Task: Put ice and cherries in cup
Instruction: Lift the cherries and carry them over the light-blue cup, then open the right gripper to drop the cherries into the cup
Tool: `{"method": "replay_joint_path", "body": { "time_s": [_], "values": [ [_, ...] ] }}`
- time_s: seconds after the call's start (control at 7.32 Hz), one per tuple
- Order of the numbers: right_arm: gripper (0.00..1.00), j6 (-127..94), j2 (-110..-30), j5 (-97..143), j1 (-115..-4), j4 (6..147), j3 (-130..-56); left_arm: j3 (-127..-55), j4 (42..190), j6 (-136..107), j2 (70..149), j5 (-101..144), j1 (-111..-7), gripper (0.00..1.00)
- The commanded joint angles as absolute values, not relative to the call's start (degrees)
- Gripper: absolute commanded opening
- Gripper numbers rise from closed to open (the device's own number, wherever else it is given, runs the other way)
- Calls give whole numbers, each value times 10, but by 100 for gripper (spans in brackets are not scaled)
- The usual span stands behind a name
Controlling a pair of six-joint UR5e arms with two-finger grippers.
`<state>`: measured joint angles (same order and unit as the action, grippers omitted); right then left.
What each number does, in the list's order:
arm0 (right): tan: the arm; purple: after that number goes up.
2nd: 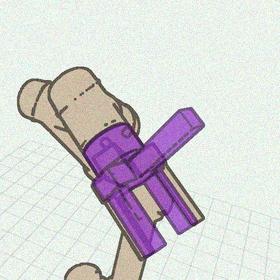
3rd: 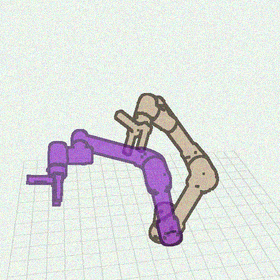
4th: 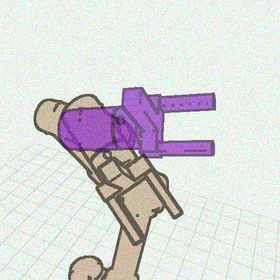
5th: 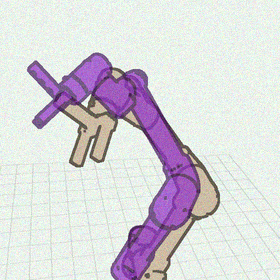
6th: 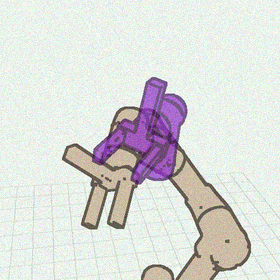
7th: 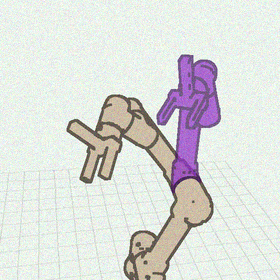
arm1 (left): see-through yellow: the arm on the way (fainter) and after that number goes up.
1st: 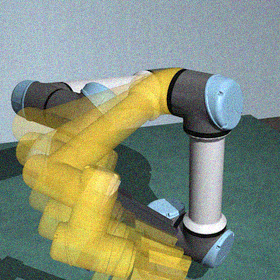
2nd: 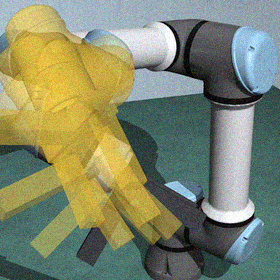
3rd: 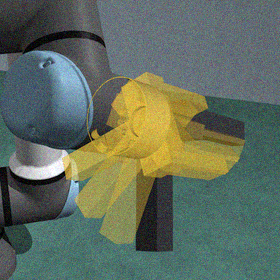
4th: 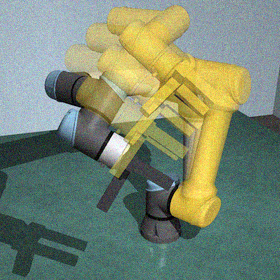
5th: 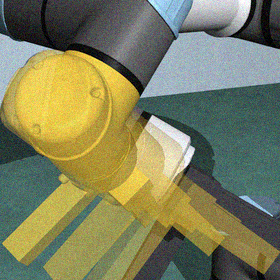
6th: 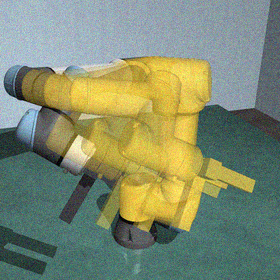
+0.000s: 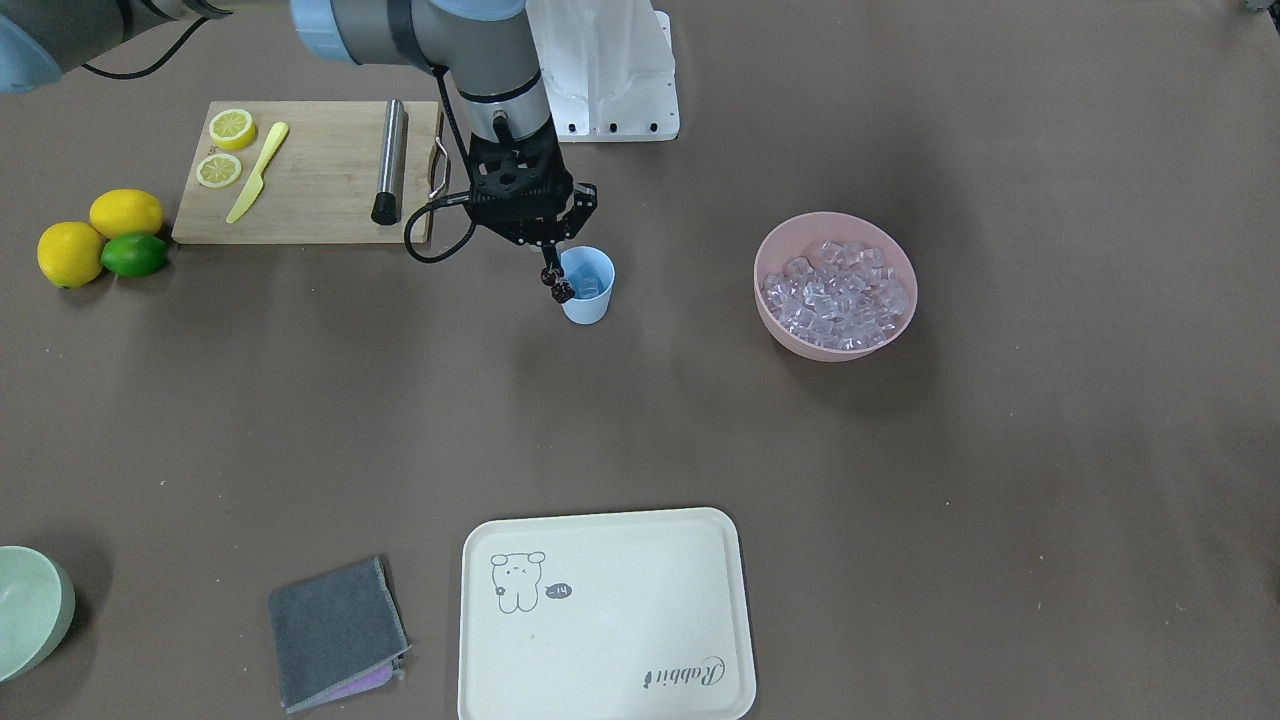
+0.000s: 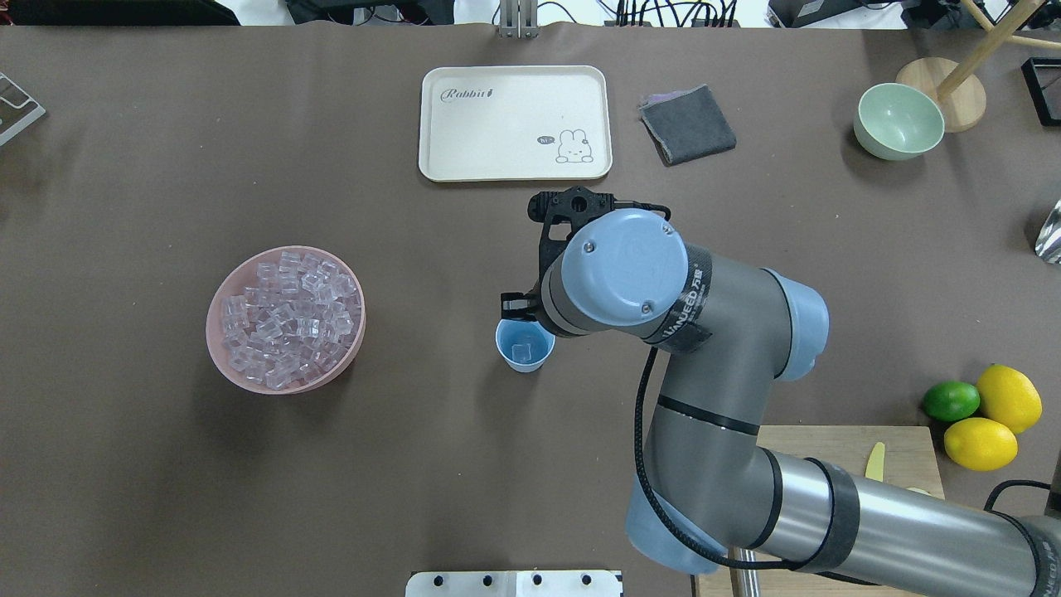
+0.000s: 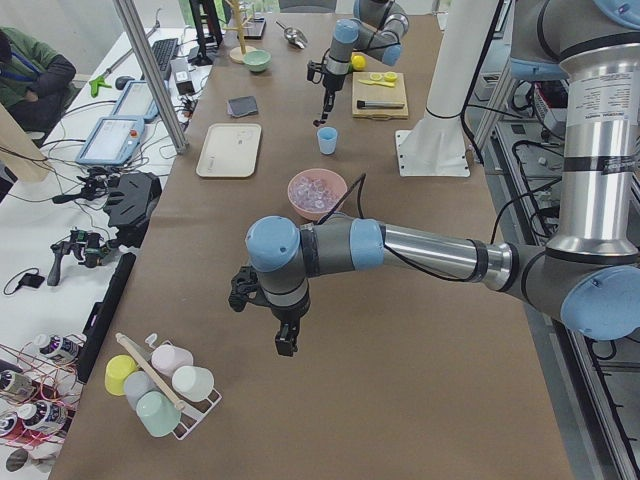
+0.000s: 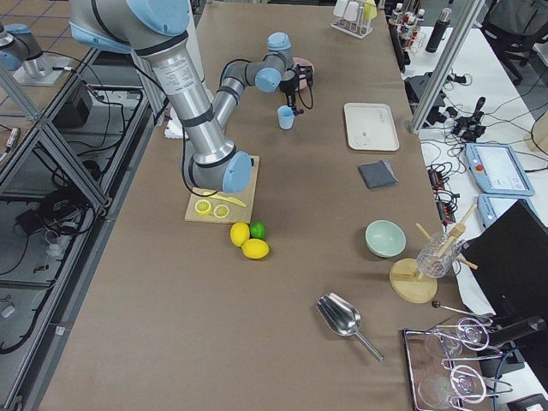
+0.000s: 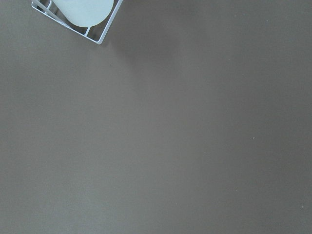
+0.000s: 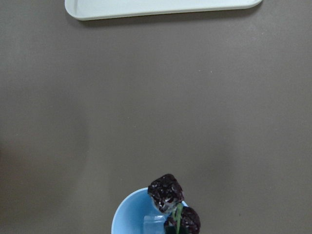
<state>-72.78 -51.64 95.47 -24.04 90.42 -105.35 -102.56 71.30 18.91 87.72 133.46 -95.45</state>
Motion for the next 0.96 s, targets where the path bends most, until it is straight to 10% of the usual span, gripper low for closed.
{"method": "replay_joint_path", "body": {
  "time_s": [0.0,0.55,0.82],
  "values": [
    [13,-732,-518,933,-214,905,-1052,-1027,716,189,877,1337,-955,99],
    [99,-733,-516,932,-204,905,-1049,-1027,715,189,876,1337,-955,99],
    [100,-741,-517,952,-213,902,-1052,-1027,715,187,869,1336,-955,99]
  ]
}}
